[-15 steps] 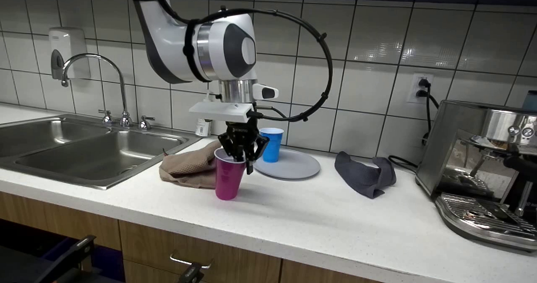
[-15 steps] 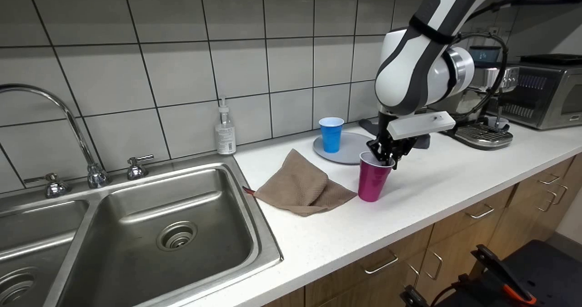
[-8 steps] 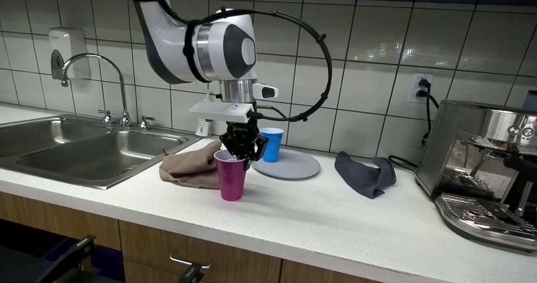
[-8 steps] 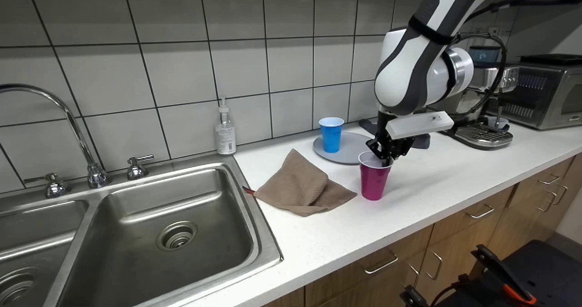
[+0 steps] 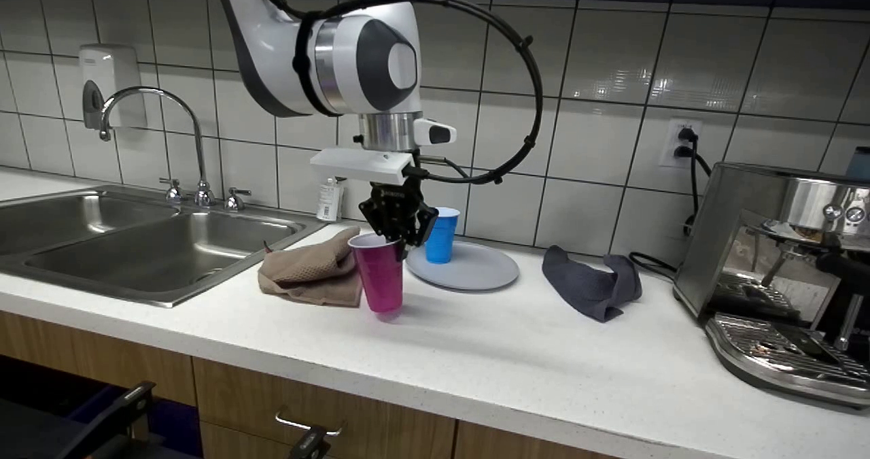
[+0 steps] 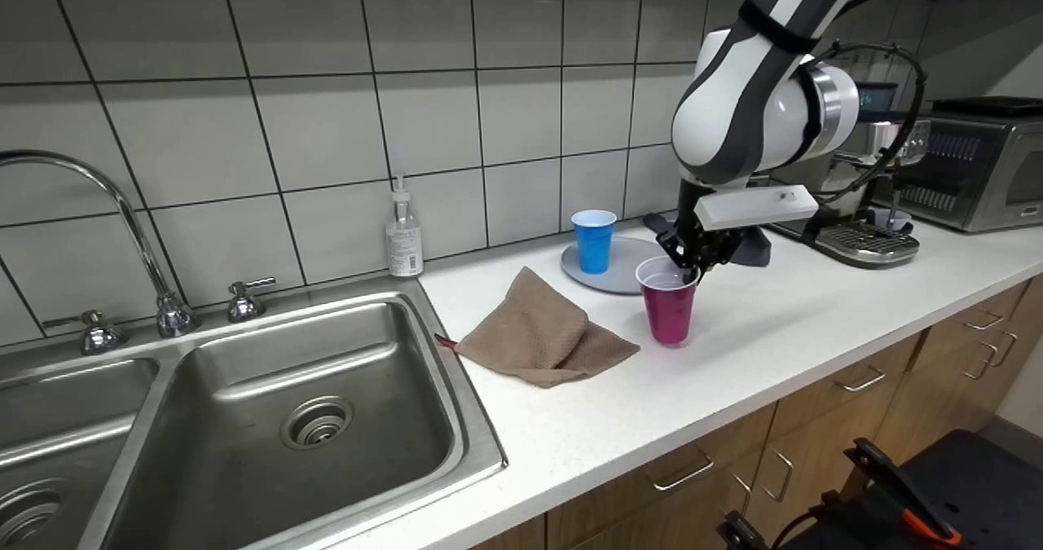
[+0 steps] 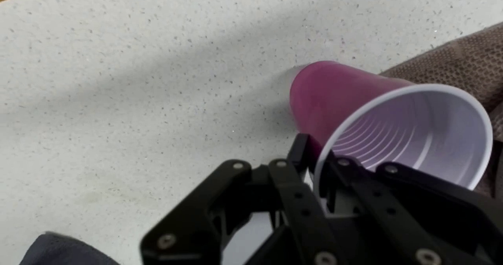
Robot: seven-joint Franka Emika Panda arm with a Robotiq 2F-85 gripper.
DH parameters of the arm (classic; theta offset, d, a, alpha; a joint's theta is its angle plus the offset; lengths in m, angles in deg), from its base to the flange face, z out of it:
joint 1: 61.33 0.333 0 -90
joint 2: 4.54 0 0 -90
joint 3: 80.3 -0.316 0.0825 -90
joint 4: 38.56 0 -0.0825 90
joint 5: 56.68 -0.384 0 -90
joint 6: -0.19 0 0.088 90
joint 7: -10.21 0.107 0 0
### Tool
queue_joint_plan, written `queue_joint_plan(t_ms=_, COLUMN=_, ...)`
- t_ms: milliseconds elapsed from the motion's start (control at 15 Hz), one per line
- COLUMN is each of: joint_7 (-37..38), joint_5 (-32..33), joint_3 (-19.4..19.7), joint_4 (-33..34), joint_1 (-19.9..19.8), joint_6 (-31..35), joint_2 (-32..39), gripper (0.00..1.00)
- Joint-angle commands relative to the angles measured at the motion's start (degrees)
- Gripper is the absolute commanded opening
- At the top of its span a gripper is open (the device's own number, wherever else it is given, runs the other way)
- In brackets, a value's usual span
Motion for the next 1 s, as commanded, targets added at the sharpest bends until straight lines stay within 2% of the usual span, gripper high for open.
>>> queue_joint_plan(t_ms=0, joint_7=-4.11, joint_5=-2.70, joint_3=-0.39, joint_4=-2.74, joint_1=-1.63, joint_6=-1.90, joint_2=-6.28, gripper=0.02)
queue_joint_plan(t_ms=400, joint_7=-6.31, joint_5=-4.73, joint_3=0.49, joint_4=-3.11, joint_1=-3.32, joint_6=-2.00, joint_2=-10.20, gripper=0.02)
queue_joint_plan(t_ms=933, joint_7=-5.43, joint_5=-7.56, joint_3=0.45, joint_4=1.93, joint_1=-3.46, joint_6=-1.00, joint_2=-7.22, gripper=0.02)
